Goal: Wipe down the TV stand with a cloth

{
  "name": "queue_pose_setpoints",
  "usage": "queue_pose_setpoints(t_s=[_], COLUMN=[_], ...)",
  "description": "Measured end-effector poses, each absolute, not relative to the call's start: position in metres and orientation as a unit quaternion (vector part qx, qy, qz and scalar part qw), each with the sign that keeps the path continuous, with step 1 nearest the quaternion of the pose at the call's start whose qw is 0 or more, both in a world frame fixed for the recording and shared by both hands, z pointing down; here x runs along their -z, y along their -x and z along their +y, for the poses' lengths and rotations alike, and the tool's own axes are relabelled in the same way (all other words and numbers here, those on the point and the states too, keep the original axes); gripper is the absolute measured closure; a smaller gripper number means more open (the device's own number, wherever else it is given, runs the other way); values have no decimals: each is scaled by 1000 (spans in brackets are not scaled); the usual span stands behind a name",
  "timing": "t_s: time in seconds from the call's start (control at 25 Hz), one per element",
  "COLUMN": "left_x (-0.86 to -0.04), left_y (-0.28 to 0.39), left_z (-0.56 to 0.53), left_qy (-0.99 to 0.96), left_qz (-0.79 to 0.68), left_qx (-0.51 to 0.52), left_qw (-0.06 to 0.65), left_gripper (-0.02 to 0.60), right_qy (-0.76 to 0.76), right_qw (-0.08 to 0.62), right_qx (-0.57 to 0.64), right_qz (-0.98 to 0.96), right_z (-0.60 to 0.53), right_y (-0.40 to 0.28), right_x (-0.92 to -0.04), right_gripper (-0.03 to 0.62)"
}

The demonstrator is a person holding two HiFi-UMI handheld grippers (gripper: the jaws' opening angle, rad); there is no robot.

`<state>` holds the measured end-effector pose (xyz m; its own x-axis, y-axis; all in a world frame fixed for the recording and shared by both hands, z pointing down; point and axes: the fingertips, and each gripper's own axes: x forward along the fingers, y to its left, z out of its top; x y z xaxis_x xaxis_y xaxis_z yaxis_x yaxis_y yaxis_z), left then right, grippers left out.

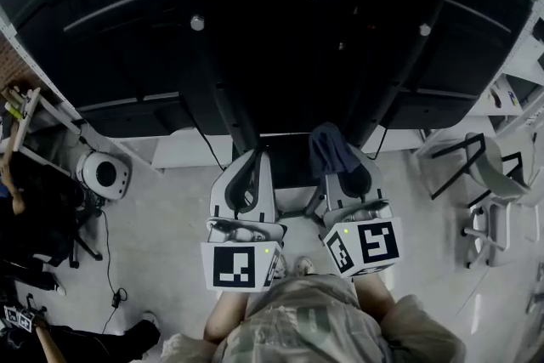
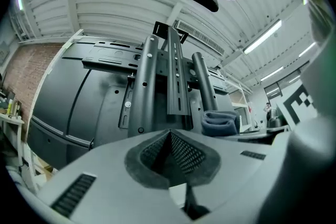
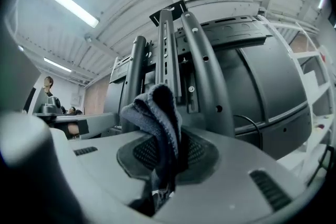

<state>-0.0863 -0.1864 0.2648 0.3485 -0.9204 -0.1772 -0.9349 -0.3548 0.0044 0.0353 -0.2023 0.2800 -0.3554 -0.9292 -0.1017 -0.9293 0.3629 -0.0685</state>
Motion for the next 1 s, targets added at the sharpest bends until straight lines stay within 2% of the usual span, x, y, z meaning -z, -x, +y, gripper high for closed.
queue_pose_setpoints(t_s=[1.0], left_x=[-264], left_y=[87], left_z=[-177], left_qy=[821], left_qz=[562], left_qx=[-82], left_qw=[53], left_gripper=[566], right_qy=[559], right_qw=[34], right_qx=[-9], right_qz=[828], right_z=[-183], right_y=[-21], right_x=[-291], right_gripper=[537])
